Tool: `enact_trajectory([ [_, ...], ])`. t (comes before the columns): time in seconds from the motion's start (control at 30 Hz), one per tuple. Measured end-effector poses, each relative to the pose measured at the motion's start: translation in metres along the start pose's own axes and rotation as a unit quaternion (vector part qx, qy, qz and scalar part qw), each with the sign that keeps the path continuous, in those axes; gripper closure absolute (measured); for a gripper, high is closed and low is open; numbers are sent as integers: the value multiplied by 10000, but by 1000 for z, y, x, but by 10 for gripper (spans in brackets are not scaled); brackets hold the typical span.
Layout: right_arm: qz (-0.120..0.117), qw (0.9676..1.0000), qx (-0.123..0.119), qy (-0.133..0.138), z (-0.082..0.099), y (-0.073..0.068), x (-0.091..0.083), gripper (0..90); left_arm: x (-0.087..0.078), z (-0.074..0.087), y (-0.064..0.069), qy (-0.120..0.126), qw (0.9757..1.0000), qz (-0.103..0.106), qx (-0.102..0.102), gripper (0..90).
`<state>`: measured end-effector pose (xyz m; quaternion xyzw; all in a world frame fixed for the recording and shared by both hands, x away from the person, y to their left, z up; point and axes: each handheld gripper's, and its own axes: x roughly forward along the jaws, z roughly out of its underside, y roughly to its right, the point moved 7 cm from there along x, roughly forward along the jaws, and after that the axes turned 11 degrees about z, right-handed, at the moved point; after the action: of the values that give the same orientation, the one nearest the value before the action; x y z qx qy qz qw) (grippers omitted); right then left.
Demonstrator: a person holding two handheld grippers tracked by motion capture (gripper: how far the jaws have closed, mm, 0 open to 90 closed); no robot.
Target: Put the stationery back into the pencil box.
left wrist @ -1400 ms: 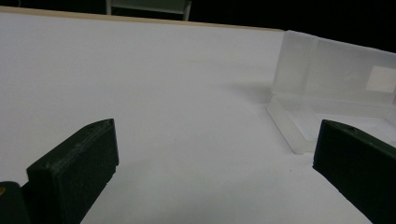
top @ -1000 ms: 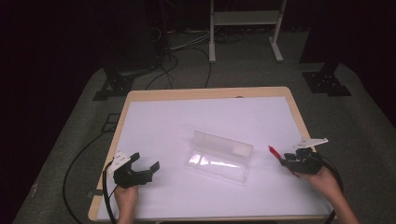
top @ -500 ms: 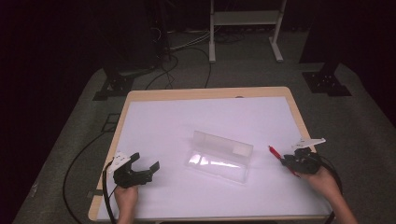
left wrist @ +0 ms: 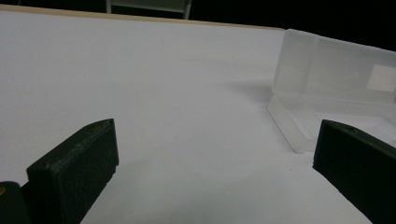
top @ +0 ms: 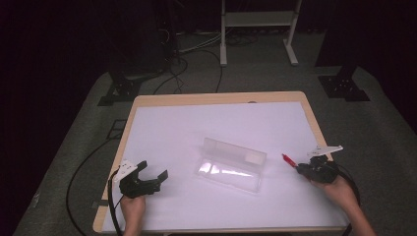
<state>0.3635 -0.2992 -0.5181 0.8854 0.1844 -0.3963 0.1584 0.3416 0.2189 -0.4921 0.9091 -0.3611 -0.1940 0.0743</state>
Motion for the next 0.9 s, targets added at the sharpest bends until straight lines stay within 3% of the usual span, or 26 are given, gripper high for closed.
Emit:
enact_trajectory([
  [0.2, -66, 9998, 84, 145, -2, 0, -6, 788, 0, 0, 0, -2, 10000, -3, -1, 0],
  [0.9, -345, 9968, -156, 699, -24, -18, -50, 788, 0, 0, 0, -8, 10000, 1, 11, 0],
])
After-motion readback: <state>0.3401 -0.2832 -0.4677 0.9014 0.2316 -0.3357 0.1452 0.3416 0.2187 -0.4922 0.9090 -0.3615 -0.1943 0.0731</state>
